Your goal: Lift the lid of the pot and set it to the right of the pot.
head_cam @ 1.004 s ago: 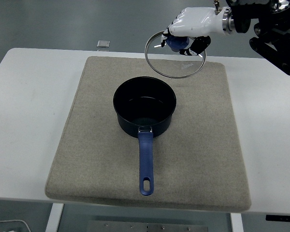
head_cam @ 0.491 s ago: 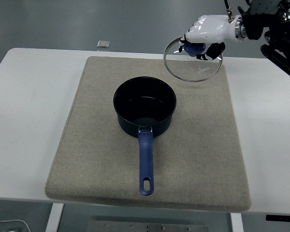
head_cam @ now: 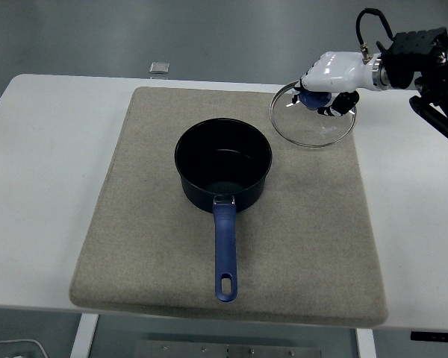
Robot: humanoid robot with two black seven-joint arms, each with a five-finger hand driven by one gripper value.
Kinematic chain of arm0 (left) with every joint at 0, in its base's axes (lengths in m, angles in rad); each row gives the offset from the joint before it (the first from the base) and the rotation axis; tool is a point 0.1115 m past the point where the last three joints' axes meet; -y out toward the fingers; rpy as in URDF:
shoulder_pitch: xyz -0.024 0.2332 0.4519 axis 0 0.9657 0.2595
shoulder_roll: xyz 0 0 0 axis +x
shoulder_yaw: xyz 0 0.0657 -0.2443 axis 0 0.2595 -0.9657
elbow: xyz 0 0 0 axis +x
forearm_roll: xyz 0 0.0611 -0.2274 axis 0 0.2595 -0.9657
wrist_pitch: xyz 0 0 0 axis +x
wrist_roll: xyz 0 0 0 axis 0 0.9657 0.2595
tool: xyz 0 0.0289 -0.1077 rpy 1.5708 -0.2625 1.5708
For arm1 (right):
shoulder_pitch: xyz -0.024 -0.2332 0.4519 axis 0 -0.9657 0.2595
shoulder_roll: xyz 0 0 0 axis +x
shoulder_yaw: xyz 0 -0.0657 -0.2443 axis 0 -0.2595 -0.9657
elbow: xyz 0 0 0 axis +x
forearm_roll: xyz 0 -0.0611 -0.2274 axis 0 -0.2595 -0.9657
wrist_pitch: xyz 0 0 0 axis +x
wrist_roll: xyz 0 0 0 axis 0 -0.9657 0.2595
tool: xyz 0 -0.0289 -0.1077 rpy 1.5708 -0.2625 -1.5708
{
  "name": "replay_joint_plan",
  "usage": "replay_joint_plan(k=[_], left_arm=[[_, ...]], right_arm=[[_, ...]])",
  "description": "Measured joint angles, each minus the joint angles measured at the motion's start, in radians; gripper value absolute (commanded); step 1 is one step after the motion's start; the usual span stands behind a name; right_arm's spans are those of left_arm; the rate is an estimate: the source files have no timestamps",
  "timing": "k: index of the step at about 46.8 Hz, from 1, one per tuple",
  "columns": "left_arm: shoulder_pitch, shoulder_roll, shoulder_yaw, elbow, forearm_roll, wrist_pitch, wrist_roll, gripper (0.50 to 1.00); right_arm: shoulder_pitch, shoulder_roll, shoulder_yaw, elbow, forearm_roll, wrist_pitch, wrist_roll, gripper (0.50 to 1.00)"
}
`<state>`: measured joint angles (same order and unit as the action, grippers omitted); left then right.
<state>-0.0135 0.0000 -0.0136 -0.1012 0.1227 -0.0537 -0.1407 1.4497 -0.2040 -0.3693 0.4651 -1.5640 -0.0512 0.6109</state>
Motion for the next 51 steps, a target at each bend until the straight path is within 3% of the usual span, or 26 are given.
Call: replay_joint_plan(k=[18, 51], left_arm=[[0.0, 0.0, 0.0, 0.0, 0.0, 0.0, 0.0, 1.0], [0.0, 0.0, 0.0, 0.0, 0.0, 0.0, 0.0, 1.0]], right_arm=[[-0.041, -0.038, -0.005, 0.005, 0.001, -0.01, 0.0, 0.5], [-0.081, -0.039, 0.004, 0.017, 0.01, -0.02, 0.0, 0.5]])
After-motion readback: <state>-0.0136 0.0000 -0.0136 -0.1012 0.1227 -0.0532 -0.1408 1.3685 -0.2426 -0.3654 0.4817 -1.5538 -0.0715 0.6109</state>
